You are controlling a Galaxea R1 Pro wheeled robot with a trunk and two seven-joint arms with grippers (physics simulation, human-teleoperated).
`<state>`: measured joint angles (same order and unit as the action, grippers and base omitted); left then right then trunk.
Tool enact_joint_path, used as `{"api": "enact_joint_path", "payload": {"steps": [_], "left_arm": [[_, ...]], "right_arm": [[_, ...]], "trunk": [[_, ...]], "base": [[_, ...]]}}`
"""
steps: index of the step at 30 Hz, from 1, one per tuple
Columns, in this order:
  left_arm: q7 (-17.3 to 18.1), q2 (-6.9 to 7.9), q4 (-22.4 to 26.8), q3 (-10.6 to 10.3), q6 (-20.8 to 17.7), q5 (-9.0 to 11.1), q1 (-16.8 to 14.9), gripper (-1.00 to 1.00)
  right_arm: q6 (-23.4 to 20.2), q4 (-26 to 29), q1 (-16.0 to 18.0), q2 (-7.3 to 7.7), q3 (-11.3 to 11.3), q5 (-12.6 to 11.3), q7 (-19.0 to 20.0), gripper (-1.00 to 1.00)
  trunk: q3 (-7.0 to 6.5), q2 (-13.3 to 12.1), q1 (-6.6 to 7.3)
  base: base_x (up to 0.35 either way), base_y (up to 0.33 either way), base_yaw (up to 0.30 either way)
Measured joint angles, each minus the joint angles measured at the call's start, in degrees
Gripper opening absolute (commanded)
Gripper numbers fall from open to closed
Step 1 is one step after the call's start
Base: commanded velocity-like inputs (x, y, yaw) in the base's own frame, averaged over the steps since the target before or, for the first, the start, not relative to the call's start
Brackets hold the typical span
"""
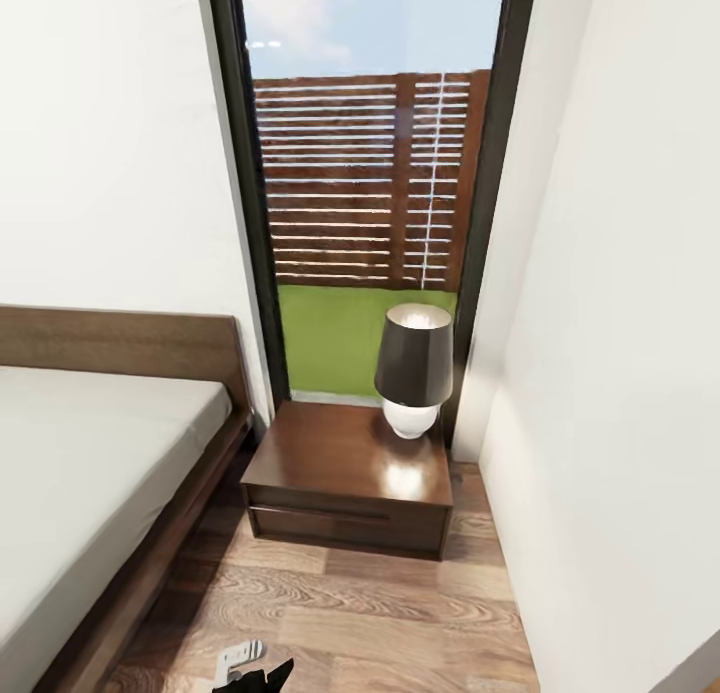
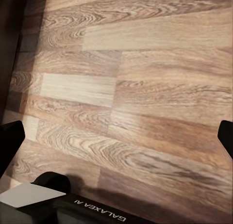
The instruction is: In the bedroom, move the book from the bed onto either nightstand, and place the two sandals side by side next to the bed.
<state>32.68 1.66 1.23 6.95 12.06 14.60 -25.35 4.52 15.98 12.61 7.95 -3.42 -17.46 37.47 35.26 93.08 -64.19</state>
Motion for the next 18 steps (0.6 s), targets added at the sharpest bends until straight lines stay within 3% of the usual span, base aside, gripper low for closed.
{"api": "enact_joint_path", "payload": {"steps": [13, 18], "left_arm": [[0.0, 0.0, 0.0, 0.0, 0.0, 0.0, 0.0, 1.0], [0.0, 0.0, 0.0, 0.0, 0.0, 0.0, 0.0, 1.0]], "right_arm": [[0.0, 0.0, 0.0, 0.0, 0.0, 0.0, 0.2, 1.0], [0.0, 0.0, 0.0, 0.0, 0.0, 0.1, 0.2, 1.0]], "trunk": [[0.0, 0.0, 0.0], [0.0, 0.0, -0.03]], "base": [[0.324, 0.0, 0.002], [0.15, 0.0, 0.0]]}}
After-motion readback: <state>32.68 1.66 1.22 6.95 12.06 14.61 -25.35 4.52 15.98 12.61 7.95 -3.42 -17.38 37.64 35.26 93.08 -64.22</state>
